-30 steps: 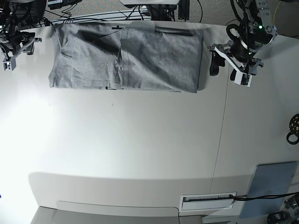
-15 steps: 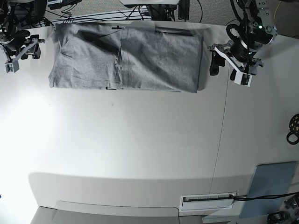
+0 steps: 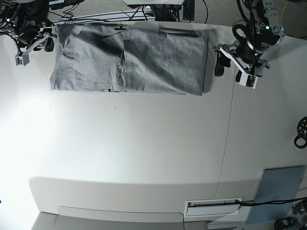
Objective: Fold the T-shirt properly
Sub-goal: 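Move the right gripper to the collar end of the folded shirt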
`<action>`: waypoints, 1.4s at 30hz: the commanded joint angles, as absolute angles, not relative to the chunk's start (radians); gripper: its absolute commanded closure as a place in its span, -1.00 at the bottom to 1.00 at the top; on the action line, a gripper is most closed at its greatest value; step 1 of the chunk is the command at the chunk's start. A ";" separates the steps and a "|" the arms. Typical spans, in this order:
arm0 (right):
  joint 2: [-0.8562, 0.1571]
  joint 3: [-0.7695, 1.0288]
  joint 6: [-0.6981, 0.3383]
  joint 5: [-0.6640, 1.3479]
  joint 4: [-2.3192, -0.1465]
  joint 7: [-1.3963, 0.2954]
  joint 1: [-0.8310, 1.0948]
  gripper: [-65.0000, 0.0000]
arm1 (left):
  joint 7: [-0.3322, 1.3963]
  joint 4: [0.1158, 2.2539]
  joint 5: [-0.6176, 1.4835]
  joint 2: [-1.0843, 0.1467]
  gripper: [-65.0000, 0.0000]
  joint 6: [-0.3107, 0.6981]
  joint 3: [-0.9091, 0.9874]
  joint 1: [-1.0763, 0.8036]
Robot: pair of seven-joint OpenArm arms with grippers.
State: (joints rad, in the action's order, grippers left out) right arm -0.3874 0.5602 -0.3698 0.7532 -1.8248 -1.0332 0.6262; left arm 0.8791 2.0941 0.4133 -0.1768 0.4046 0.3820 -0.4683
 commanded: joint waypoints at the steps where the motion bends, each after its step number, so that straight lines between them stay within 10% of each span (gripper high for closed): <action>1: -0.403 0.570 -0.367 0.749 -1.836 -1.021 0.625 0.06 | 0.865 2.110 0.427 -0.183 -0.31 0.417 0.387 -0.468; 42: -0.338 0.327 -0.474 0.793 -1.540 -1.216 0.382 0.16 | 0.867 2.110 0.419 -0.183 -0.31 0.419 0.387 -0.468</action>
